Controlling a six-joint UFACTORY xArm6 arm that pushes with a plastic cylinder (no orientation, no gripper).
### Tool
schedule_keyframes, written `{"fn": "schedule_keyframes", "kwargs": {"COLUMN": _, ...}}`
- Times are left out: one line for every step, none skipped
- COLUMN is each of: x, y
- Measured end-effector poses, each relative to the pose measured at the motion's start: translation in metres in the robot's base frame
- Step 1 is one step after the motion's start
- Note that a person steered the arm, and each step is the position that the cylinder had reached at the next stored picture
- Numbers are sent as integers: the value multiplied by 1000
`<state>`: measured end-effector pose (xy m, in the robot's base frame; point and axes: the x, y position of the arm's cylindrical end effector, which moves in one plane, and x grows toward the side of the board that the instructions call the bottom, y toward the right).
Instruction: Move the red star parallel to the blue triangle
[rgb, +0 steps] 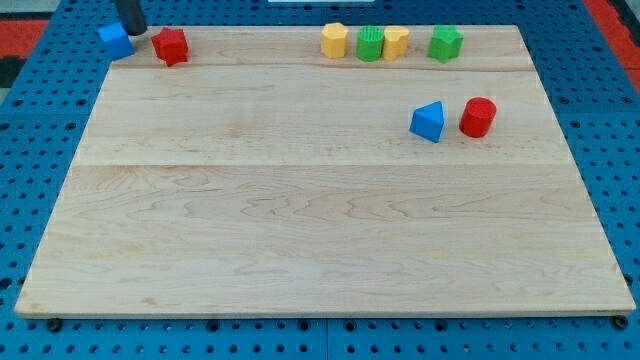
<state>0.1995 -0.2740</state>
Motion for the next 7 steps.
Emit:
{"fn": "schedule_keyframes", "kwargs": {"x": 11, "y": -10}}
{"fn": "schedule_keyframes", "kwargs": {"x": 22, "y": -5}}
{"fn": "schedule_keyframes", "kwargs": {"x": 35, "y": 45}}
{"fn": "schedule_keyframes", "kwargs": {"x": 41, "y": 75}}
{"fn": "schedule_keyframes", "kwargs": {"x": 30, "y": 77}}
{"fn": "schedule_keyframes", "kwargs": {"x": 15, "y": 80}}
{"fn": "schedule_keyframes", "kwargs": {"x": 30, "y": 111}}
